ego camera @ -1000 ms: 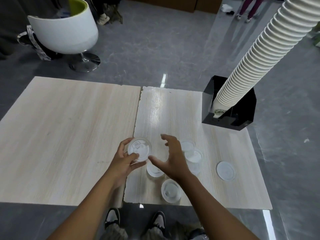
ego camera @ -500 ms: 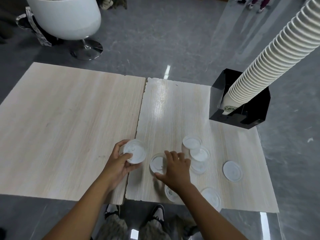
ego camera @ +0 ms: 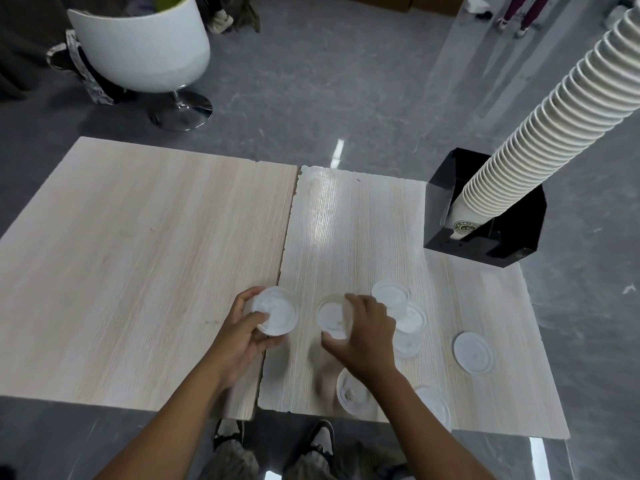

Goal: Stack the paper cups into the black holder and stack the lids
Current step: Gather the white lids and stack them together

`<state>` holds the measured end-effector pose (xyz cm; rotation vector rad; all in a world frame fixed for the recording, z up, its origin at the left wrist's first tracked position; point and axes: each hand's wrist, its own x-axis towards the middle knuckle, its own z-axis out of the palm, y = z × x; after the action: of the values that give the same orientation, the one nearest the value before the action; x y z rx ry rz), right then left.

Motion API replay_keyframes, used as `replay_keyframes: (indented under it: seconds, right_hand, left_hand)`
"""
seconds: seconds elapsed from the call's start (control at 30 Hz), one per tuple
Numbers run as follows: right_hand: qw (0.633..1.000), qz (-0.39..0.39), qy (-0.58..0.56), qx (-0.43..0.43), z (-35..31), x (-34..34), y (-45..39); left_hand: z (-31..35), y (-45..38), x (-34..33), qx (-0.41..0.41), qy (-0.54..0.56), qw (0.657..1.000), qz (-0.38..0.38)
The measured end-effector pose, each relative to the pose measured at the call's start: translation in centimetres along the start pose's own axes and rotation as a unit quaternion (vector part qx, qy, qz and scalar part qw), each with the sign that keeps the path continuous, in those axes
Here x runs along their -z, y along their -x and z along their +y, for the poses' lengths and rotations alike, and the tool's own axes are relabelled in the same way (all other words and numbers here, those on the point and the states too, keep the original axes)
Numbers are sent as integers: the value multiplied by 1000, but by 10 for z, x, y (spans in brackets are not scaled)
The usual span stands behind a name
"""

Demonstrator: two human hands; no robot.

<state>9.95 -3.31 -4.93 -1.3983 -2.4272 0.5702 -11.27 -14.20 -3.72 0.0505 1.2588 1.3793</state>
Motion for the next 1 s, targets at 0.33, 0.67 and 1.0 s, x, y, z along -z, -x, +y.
replay_keyframes:
  seconds: [0.33,0.67,1.0]
  right_hand:
    - [984,-30,-104,138,-46,29,-19]
    - [985,-14,-119,124,-36,27,-8]
    - [991,-41,-122,39,25,38,71]
  left_hand:
    - [13,14,-42,5,-22,997,-68]
    - [0,20,-54,-15,-88,994,-70]
    - [-13,12,-44,0,-99,992,-76]
